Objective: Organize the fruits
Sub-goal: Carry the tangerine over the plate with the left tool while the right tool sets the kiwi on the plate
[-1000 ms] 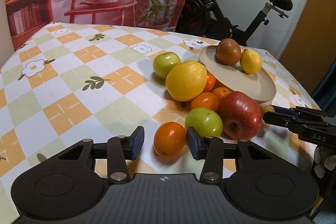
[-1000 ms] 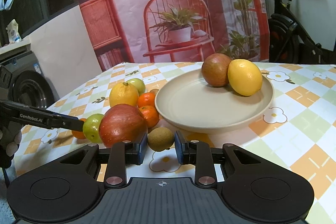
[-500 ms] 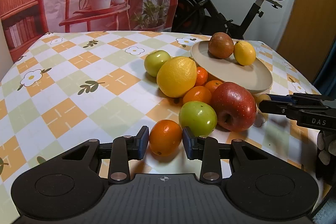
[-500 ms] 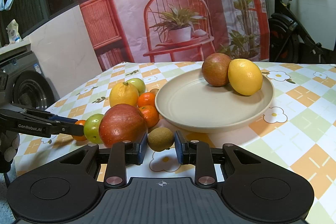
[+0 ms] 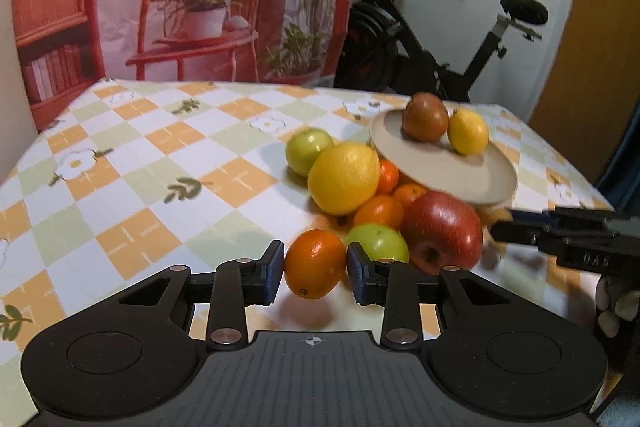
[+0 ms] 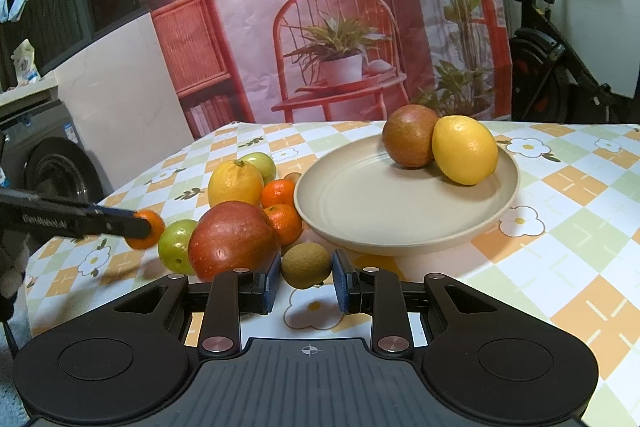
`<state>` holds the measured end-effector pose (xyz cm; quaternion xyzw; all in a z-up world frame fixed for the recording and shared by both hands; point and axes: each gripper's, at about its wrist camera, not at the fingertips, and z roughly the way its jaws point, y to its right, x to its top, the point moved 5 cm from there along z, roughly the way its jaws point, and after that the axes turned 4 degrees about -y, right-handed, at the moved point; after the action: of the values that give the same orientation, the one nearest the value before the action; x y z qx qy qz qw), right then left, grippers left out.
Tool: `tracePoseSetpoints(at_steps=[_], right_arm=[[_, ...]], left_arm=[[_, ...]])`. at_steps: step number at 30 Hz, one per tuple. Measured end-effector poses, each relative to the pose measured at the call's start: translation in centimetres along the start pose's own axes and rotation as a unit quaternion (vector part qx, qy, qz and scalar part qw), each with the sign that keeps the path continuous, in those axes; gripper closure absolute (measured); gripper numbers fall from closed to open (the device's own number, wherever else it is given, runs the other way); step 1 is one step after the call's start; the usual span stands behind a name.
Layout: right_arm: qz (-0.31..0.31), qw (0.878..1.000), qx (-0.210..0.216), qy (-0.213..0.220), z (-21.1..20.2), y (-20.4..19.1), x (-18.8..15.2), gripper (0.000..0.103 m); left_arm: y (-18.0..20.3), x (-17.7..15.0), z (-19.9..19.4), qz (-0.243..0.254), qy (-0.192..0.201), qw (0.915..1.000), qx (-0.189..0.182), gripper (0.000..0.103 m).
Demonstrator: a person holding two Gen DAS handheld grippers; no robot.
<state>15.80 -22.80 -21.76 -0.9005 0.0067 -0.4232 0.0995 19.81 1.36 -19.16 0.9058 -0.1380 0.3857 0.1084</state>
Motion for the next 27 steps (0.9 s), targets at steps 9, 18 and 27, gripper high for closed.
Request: tracePoseSetpoints(at_steps=[9,18,27], right_arm=[[-0.013,1.000,-0.014,0.010,-0.4,-0.3,0.4,0.077],[0.011,0.998,-0.029,0.062,-1.8,1.8,4.1,0.077],[0.042,0.992,-0.094,0.071,-0.2,7.2,6.2,0.077]], left_arm=[[-0.1,4.4,-1.7,0.010,0.038,0.9992,0.001,0.067],[1.8,11.5,-2.1,0.058,0.078,0.9953,-0.002,0.067],[5.9,16.0,2.9,0.096,0.052,0.9932,-0.040,0.067]])
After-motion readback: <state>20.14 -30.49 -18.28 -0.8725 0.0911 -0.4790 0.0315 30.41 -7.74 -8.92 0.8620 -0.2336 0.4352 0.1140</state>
